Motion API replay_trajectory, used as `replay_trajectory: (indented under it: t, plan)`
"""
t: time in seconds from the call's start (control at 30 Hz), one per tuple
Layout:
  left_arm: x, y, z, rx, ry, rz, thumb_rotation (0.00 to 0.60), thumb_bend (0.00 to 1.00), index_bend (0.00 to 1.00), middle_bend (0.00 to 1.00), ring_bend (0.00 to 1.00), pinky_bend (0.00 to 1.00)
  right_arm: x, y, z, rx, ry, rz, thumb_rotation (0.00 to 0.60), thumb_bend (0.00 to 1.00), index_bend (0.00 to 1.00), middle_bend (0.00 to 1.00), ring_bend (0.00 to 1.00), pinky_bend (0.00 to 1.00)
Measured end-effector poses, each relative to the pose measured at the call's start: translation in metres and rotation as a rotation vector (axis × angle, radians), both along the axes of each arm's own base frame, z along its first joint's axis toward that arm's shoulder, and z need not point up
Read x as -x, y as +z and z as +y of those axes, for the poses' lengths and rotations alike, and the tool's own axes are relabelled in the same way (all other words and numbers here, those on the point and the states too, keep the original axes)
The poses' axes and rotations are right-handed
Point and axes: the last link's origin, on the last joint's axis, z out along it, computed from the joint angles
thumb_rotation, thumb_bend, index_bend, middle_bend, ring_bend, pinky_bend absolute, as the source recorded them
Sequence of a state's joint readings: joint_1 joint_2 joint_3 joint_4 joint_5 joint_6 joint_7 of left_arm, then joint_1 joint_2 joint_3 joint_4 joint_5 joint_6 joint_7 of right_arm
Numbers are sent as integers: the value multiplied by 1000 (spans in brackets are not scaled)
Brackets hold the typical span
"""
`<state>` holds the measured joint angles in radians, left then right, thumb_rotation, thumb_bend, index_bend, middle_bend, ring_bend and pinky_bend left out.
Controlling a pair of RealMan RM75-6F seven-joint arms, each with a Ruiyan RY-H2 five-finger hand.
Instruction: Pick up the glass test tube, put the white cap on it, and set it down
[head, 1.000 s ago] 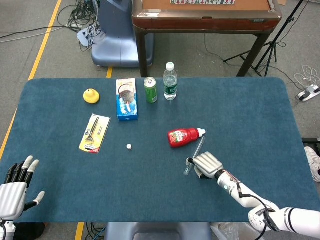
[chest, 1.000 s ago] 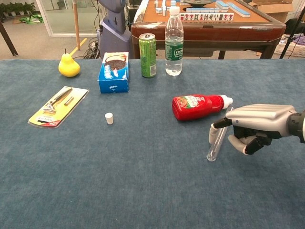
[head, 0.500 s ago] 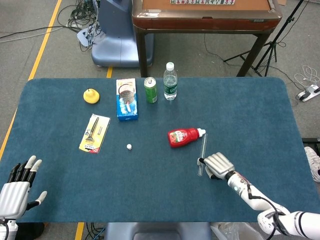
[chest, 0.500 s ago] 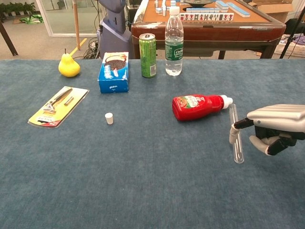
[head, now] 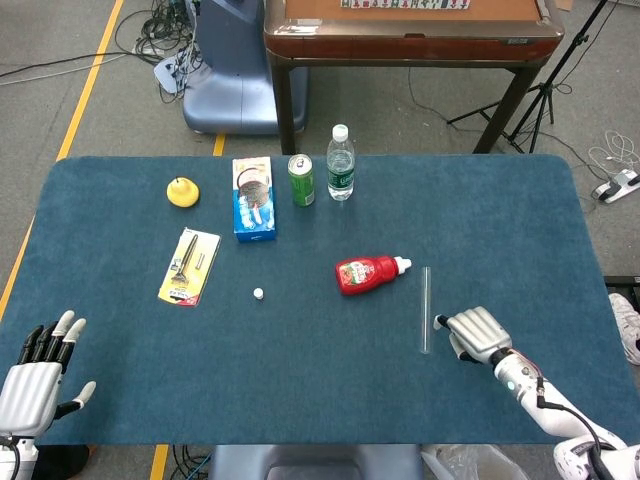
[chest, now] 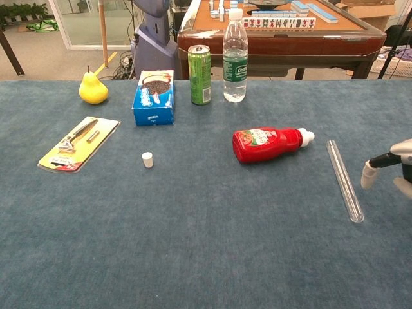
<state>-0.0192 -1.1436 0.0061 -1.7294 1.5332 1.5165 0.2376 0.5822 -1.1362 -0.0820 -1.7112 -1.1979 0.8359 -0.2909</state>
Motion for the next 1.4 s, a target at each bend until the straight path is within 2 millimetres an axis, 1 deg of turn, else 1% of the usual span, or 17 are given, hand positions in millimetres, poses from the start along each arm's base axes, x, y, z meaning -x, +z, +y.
replay_trajectory:
  t: [0.17, 0.3, 0.4, 0.53, 0.67, 0.8, 0.93, 1.2, 1.4]
  plan:
    - [-1, -2, 1, 8, -8, -1, 600, 204, 0, 0, 0, 0, 5, 16, -7, 77, -40, -32, 600, 1000, 320, 1000, 1000, 1000]
    - [-2, -1, 1, 6, -9, -1, 600, 204, 0, 0, 0, 0, 17, 26, -20, 127, -83, -16, 600, 1000, 320, 1000, 1000, 1000]
    - [-1, -1, 0, 8, -5, 1, 600, 204, 0, 0, 0, 0, 27, 31, -31, 156, -120, 1, 600, 1000, 320, 1000, 1000, 1000]
    - [-2, -1, 0, 5, -6, 2, 600, 204, 0, 0, 0, 0, 38, 32, -46, 173, -162, 21, 600, 1000, 320, 1000, 1000, 1000]
    - [-3, -2, 0, 6, -9, 5, 600, 204, 0, 0, 0, 0, 40, 25, -62, 180, -189, 24, 600, 1000, 316, 1000, 1000, 1000]
    - [-3, -2, -1, 4, -7, 8, 600, 204, 0, 0, 0, 0, 38, 15, -75, 179, -193, 17, 600, 1000, 284, 1000, 1000, 1000]
    - [-4, -2, 0, 5, -7, 10, 600, 204, 0, 0, 0, 0, 35, 7, -86, 183, -193, 11, 600, 1000, 277, 1000, 1000, 1000]
    - [-4, -2, 0, 7, -4, 11, 600, 204, 0, 0, 0, 0, 23, -12, -109, 190, -182, -17, 600, 1000, 268, 1000, 1000, 1000]
    - [-3, -2, 0, 8, 3, 13, 600, 204, 0, 0, 0, 0, 14, -26, -118, 177, -172, -35, 600, 1000, 268, 1000, 1000, 1000]
